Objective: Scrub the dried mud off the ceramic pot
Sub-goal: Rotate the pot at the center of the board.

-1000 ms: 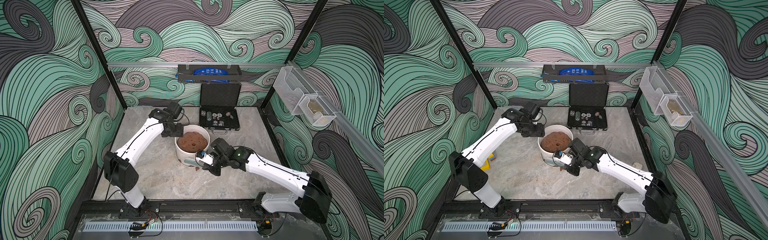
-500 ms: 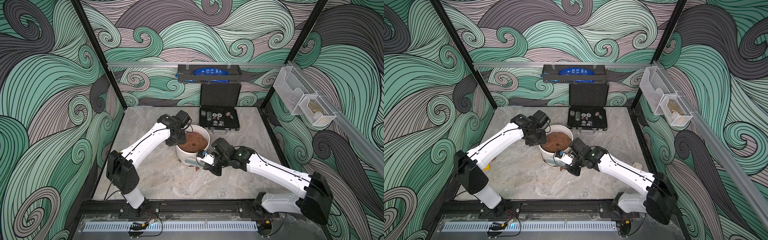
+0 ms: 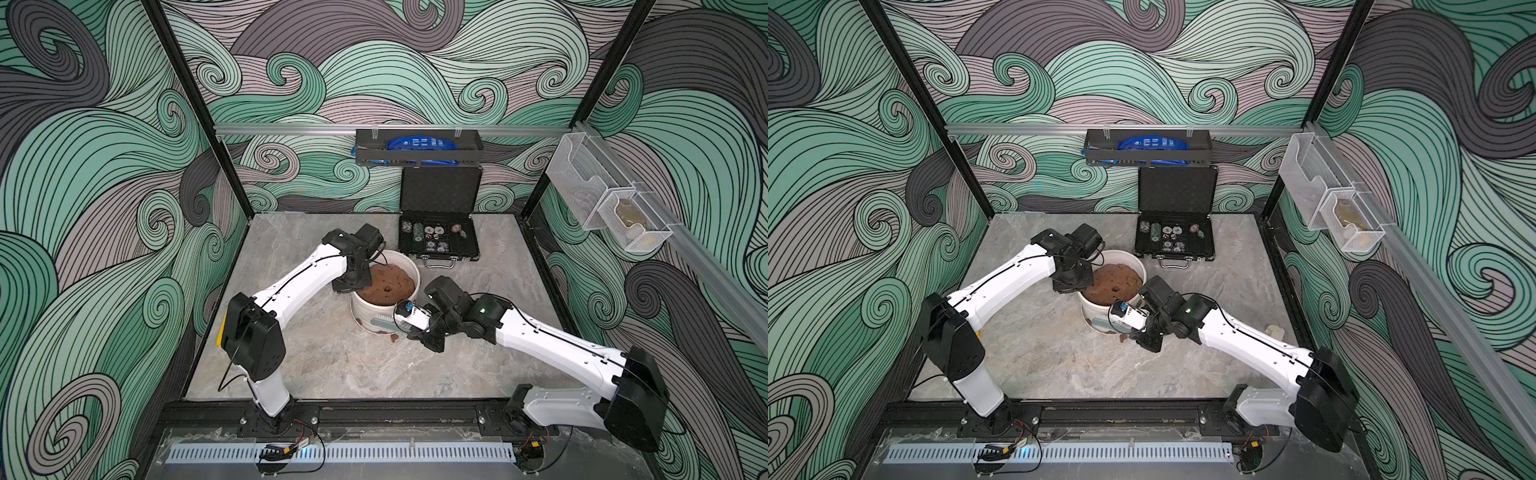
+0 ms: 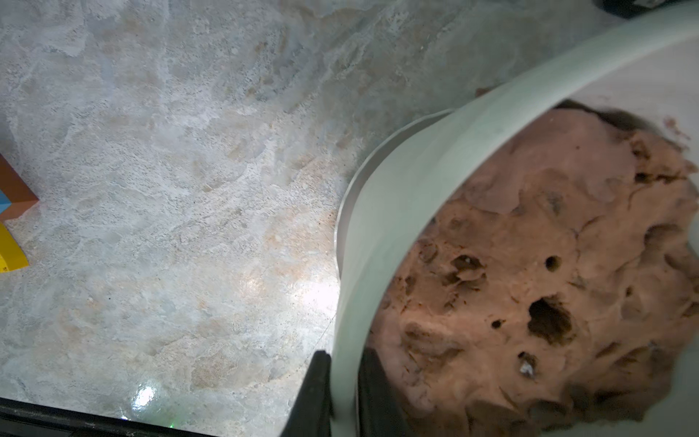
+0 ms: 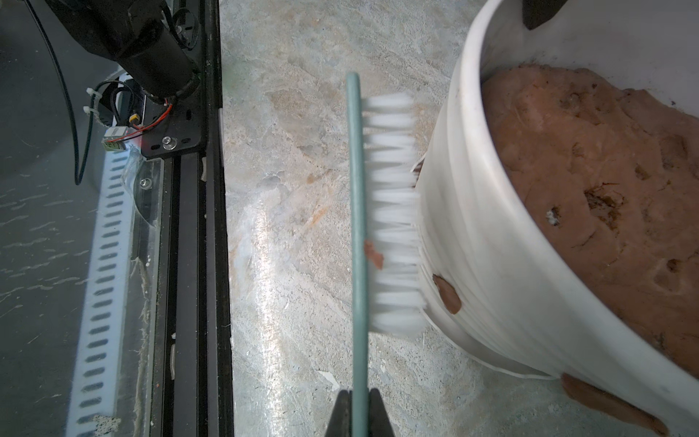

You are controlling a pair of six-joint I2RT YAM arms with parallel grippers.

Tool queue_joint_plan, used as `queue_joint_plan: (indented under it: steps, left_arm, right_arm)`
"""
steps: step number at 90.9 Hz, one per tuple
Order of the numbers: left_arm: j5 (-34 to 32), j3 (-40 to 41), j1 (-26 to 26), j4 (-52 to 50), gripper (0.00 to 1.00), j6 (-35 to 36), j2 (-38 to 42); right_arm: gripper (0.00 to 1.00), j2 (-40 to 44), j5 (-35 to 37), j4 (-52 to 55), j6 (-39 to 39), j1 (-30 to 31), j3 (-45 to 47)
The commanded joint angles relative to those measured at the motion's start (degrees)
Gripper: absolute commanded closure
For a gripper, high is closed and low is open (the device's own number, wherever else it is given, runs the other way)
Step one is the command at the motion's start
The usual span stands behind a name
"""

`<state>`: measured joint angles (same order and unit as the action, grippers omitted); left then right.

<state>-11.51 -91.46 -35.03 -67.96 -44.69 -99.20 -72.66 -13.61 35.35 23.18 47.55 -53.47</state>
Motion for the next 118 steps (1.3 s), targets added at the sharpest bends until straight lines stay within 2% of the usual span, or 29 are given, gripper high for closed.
queue_joint_plan:
  steps: [1, 20, 27, 35, 50, 80, 96, 118]
  left_arm:
    - [-2.4, -1.8, -0.2, -2.7, 0.86, 2.0, -2.0]
    - [-1.1, -2.5, 0.4, -0.8, 0.94, 5.0, -3.4]
    - [-1.8, -3.3, 0.6, -1.1, 0.95, 6.5, -4.3]
    - [-1.3, -3.4, 1.2, -0.2, 1.00, 9.4, -4.6]
    - [1.3, -3.1, 2.4, 1.7, 1.00, 14.9, -4.7]
    - [4.7, -2.7, 3.8, 3.6, 1.00, 21.5, -3.5]
    - [5.5, -2.4, 4.8, 4.9, 1.00, 26.2, -3.7]
    - [7.6, -2.1, 5.6, 6.2, 1.00, 29.0, -4.9]
  right_arm:
    - [1.00, 0.4, 0.2, 0.1, -0.3, 0.0, 0.8]
    - [1.00, -1.0, 2.9, -2.7, -1.1, 0.3, 2.6]
    - [1.00, -1.4, 5.0, -3.3, -1.6, 0.4, 2.8]
    - [1.00, -2.1, 7.7, -3.8, -2.2, 0.1, 3.3]
    - [1.00, -3.7, 8.9, -4.4, -3.0, -0.4, 3.5]
    - [1.00, -7.6, 10.7, -4.4, -4.3, -0.2, 4.2]
    - [1.00, -9.7, 10.1, -3.6, -3.7, 1.4, 3.8]
    - [1.00, -10.3, 10.5, -2.7, -2.5, 4.8, 3.2]
